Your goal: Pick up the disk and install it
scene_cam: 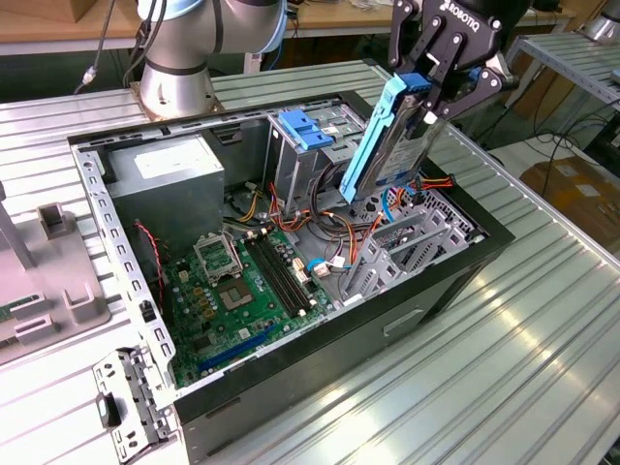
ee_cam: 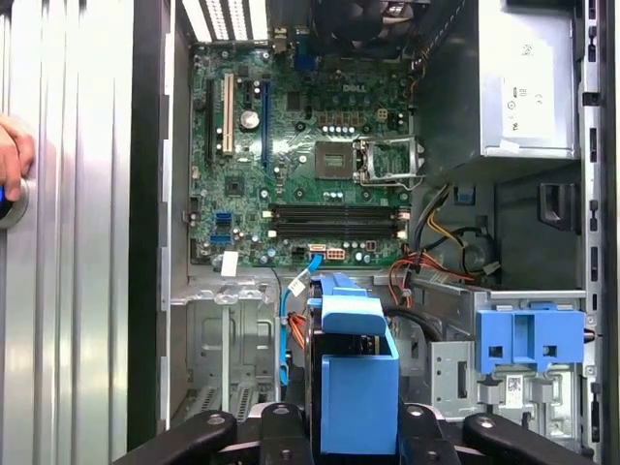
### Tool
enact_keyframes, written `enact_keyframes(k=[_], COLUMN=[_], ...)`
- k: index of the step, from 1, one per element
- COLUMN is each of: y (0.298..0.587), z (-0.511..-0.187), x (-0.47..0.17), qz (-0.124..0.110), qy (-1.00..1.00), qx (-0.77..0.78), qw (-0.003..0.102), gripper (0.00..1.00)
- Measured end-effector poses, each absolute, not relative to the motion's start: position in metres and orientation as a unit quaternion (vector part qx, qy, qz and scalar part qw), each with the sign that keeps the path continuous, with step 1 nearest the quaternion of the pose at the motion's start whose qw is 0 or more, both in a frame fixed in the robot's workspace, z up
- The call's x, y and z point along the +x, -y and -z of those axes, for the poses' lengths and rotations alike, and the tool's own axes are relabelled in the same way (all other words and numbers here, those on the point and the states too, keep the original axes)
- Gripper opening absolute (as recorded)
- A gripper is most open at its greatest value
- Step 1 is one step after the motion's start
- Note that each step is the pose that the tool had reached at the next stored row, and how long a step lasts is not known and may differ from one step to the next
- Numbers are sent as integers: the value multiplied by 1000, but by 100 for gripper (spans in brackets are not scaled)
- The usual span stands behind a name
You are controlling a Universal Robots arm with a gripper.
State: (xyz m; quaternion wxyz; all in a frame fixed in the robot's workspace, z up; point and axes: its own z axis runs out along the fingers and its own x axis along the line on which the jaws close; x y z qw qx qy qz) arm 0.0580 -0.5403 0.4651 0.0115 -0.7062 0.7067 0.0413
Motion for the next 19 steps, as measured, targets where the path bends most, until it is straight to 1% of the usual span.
enact_keyframes(k=[7, 19], y=[548, 590], z=[-465, -463], x=[44, 42], qz=[-41, -41], qy=[-707, -707], qx=[-706, -706], qw=[12, 12], gripper=[36, 36])
